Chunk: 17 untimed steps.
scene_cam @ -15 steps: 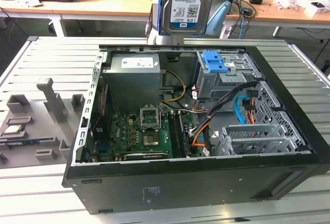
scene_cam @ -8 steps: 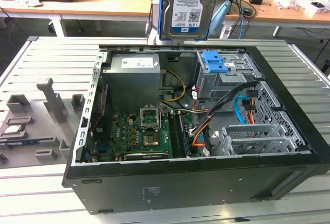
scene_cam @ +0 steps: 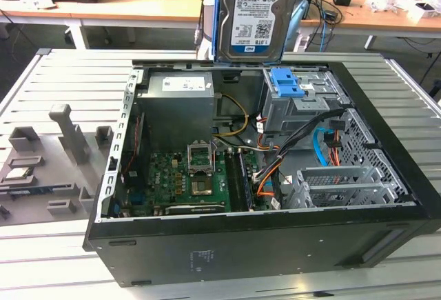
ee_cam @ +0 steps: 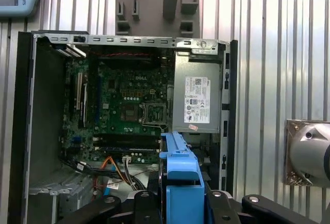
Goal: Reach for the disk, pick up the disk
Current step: 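Pick up the disk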
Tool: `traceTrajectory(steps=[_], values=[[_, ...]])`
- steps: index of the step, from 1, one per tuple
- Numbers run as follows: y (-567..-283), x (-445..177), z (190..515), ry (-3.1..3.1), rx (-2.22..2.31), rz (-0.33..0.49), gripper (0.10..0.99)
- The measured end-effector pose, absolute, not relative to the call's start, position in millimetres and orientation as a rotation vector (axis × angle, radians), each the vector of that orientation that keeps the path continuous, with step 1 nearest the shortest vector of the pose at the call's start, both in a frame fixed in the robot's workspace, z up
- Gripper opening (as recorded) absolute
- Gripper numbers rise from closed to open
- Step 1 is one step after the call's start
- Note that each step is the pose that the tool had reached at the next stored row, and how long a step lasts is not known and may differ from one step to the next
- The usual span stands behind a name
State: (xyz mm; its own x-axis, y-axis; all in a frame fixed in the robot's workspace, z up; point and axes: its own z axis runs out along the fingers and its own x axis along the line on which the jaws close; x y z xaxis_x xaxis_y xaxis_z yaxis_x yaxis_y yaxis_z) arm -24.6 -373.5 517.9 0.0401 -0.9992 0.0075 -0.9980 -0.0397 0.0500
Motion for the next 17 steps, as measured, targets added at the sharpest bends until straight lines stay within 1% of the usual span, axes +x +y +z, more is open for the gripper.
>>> traceTrajectory(steps=[12,17], values=[[-399.7,-24.6,517.9,-2.148,2.235,-0.045,0.365],[-415.1,-24.6,517.9,-2.148,2.235,-0.046,0.365]])
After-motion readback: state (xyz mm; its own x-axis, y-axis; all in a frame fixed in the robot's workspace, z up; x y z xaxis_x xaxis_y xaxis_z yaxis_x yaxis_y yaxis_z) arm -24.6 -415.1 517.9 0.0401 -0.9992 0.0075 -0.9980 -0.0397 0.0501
